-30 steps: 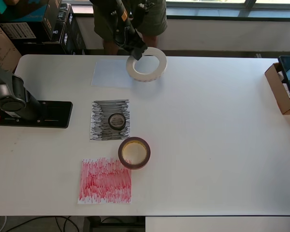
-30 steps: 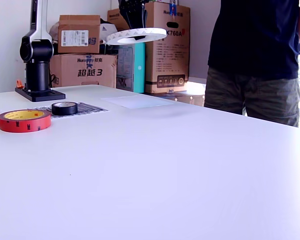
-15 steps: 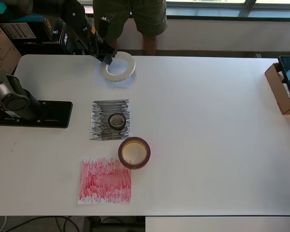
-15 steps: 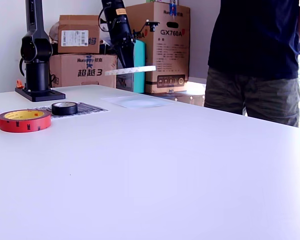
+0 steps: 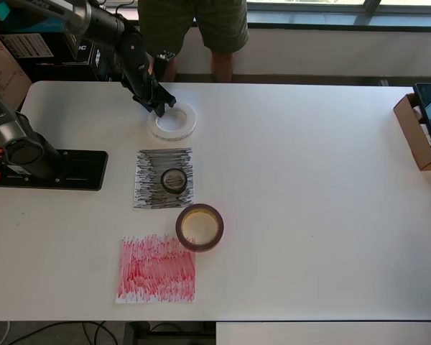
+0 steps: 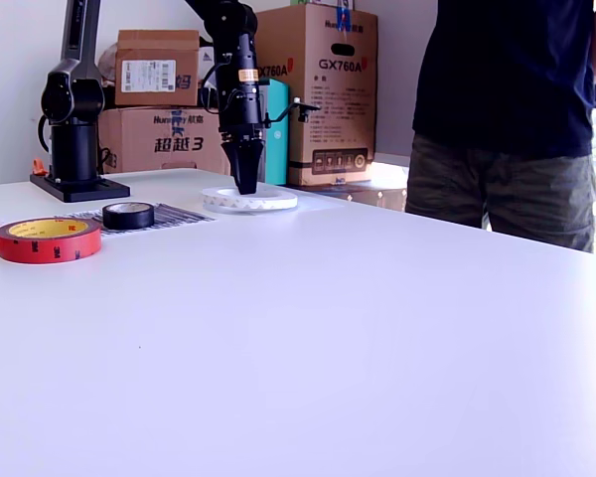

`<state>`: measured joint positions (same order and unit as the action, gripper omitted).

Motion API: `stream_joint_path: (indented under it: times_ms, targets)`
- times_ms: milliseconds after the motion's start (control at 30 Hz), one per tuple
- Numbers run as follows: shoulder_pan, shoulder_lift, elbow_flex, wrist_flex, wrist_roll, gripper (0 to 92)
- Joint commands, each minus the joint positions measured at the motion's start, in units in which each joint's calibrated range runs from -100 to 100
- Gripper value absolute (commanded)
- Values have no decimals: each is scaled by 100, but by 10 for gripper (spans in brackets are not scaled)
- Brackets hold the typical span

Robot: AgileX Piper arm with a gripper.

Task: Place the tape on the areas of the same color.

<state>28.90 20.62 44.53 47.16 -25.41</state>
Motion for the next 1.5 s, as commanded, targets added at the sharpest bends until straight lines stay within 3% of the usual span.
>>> stream_joint_path:
  times_ms: [0,467,567,867,1000,1333,1467]
  targets:
    - [16,15,-278,48,4,6]
    - [339,24,-359,57,250,10]
    - [426,24,-350,57,283,70]
    - [410,34,-341,57,283,383]
    - [418,34,-305,57,233,470]
    - [237,-144,-387,91,283,515]
    - [-213,-752,-1032,982,422,516]
